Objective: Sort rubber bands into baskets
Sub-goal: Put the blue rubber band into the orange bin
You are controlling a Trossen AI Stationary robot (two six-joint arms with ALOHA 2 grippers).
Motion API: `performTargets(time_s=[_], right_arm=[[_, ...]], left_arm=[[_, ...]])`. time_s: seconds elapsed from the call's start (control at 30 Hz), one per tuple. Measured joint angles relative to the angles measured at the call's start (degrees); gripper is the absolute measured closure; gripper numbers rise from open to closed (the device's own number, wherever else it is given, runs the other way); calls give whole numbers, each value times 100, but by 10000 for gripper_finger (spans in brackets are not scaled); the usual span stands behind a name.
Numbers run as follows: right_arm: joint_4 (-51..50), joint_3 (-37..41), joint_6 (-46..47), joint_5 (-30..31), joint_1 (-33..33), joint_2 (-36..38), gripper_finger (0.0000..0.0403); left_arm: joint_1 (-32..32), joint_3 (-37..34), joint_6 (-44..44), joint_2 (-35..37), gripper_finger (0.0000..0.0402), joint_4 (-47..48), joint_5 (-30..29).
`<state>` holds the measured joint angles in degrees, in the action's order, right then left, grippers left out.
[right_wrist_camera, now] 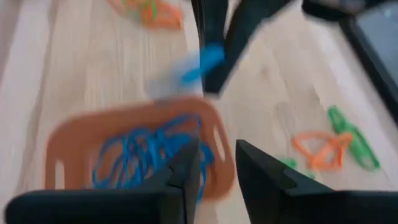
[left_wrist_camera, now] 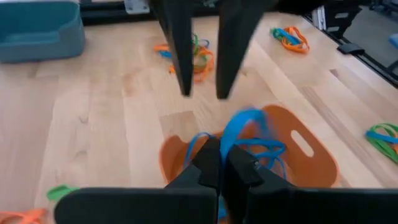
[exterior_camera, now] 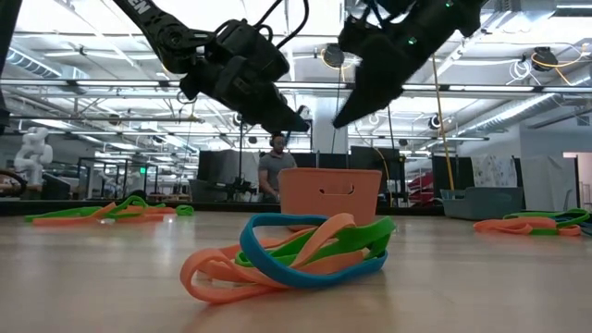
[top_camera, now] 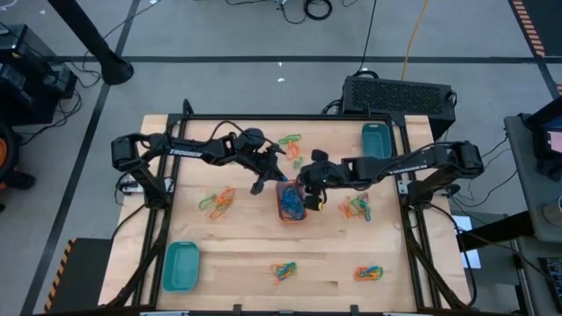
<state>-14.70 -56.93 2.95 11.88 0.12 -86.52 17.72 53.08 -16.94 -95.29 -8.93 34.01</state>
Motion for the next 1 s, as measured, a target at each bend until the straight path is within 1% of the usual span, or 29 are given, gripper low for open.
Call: performTargets(time_s=[0.17, 0.27, 0.37, 0.53, 0.67, 0.7, 0.87, 1.0], right_arm=[[-1311, -4, 667, -26, 0, 237, 290], [-1975, -2, 1142, -26, 0, 291, 289], [-2468, -2, 1501, -26, 0, 293, 289], [-2558, -2, 1629, -20, 0, 293, 289], [-2500, -2, 1607, -8, 0, 293, 289], [-2491, -2, 1606, -9, 0, 293, 289], [-2427, -2, 1564, -5, 0, 292, 289], [-2396, -2, 1500, -5, 0, 290, 289]], left_arm=[[-111, 0, -45, 0, 399, 156, 5], [-304, 0, -48, 0, 399, 36, -17], [-570, 0, -198, 0, 399, -49, -207], [-999, 0, -652, -3, 399, -159, -677], [-1150, 0, -803, -88, 400, -282, -1334], [-1150, 7, -803, -138, 400, -366, -1424], [-1149, 151, -759, -448, 400, -575, -1485], [-1148, 201, -793, -684, 395, -532, -1571]])
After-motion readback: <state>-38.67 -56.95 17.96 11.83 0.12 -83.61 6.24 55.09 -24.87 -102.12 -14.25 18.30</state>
